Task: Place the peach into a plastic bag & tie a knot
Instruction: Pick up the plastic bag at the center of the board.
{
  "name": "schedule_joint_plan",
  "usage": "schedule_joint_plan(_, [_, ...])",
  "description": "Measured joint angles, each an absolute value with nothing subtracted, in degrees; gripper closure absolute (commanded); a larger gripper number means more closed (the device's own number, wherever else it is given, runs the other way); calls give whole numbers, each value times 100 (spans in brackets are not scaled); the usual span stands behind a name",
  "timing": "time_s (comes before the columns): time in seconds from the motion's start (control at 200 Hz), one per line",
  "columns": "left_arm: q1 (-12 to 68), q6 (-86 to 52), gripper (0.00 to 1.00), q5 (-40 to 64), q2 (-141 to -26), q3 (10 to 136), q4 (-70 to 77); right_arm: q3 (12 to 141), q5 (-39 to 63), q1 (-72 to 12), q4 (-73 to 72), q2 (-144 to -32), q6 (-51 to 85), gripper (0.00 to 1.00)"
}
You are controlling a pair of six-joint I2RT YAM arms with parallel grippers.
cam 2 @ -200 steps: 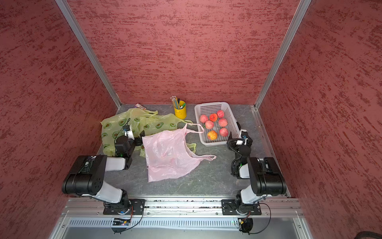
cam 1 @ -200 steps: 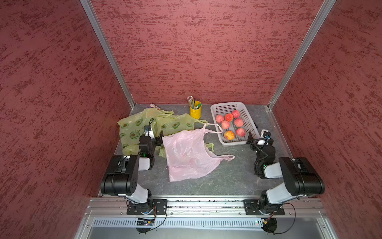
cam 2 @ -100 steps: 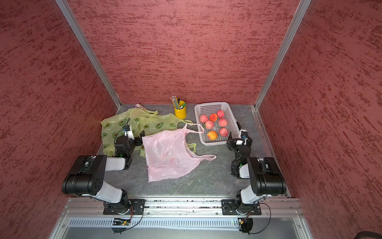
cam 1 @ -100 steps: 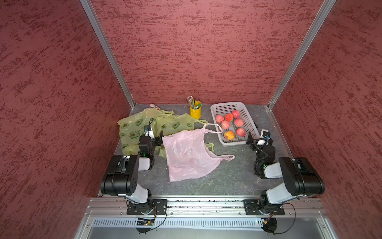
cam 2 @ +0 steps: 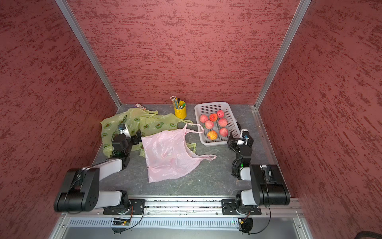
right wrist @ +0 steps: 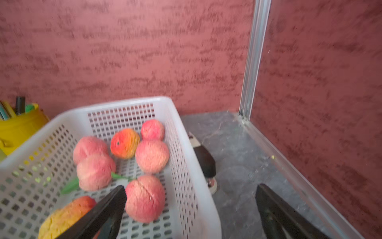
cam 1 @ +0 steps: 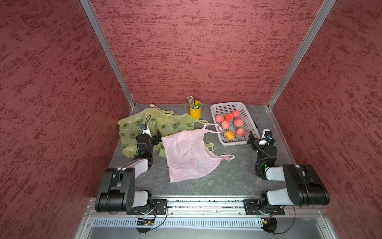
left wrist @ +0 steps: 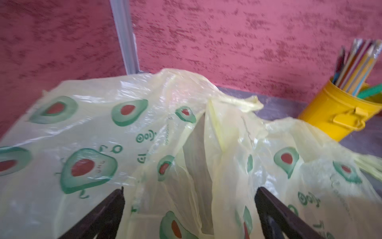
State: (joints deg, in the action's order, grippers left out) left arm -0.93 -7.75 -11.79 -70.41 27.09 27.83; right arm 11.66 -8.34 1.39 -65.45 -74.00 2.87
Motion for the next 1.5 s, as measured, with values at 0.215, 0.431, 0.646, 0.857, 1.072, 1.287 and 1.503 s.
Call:
schedule_joint_plan(0.215, [-34,-2423,26,-738,-5133,3830,537,2141,-1793,204,-3986,-5387,2104,29])
schedule_joint_plan(0.431, [1236,-2945,38,460,-5330,5186,-1986,3977,-287,207,-1586,-5717,2991,21])
schedule_joint_plan(0.646, [4112,-3365,34,-130,-6726,5795,-3297,4775,709,-342,-207,-6930,3242,12])
schedule_joint_plan(0.857, [4665,-3393,27,-851,-8897,7120,-3948,4912,797,-982,425,-7220,3194,1])
schedule_joint_plan(1.072, [4626,-3361,27,-1153,-9714,7876,-4080,4912,760,-1131,600,-7225,3122,5])
schedule_joint_plan(1.287, [4515,-3317,34,-1424,-10379,8359,-4217,5140,690,-1258,819,-7422,2902,11])
schedule_joint_plan(1.503, [4390,-3271,74,-1492,-10481,8263,-4252,5437,528,-1308,1017,-7653,2685,3])
